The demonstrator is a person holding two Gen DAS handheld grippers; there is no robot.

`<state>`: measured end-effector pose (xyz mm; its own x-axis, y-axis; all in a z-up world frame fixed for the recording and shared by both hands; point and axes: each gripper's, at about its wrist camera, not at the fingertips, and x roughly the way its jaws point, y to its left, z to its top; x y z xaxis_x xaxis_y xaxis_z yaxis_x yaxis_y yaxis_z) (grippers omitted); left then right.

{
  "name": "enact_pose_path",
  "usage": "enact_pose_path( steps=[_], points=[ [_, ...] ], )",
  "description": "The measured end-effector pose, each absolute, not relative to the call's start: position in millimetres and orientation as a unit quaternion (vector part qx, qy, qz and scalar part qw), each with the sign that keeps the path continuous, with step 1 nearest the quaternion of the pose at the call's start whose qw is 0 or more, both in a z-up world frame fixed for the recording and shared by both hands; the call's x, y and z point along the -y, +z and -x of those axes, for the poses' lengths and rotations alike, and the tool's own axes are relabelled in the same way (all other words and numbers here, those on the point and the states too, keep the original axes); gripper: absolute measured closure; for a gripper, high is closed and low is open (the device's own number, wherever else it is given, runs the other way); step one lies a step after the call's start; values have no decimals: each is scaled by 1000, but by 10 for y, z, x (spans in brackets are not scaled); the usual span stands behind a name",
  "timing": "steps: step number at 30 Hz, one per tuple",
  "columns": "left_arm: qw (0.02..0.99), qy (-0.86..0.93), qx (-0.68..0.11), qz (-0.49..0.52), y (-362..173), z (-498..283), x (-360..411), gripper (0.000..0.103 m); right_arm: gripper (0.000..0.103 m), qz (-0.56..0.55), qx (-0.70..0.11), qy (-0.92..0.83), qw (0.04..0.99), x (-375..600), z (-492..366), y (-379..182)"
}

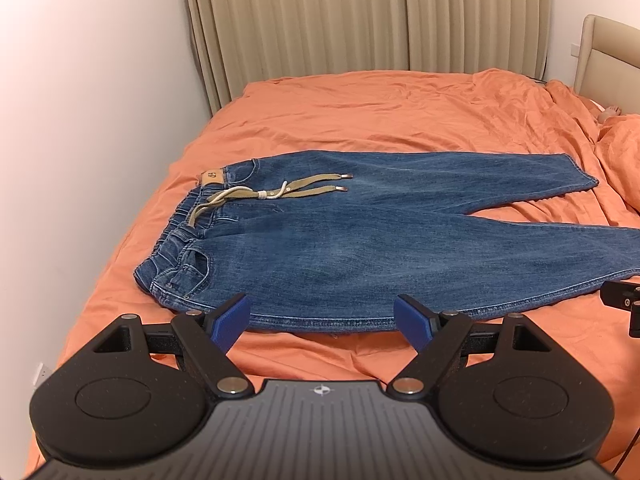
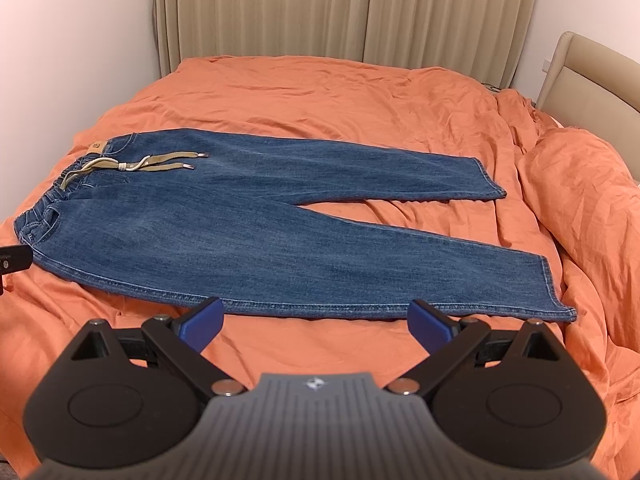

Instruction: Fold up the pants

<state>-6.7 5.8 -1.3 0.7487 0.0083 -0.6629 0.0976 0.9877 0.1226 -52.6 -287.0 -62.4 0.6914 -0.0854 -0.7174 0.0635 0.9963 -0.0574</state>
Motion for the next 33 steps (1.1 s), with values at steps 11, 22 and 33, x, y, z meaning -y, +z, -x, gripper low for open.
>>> enact_pose_path(
  steps=[11, 22, 33],
  points=[
    [932, -25, -353, -75, -11, 61, -69, 8, 9, 13, -390, -40, 920, 2882, 523, -627],
    [925, -17, -365, -99, 6, -38, -179, 11, 9, 3, -387, -29, 922, 2967, 486, -614],
    [888, -105, -387, -226, 170, -302, -386, 31, 9, 83, -337, 83, 934, 3323, 403, -654]
  ],
)
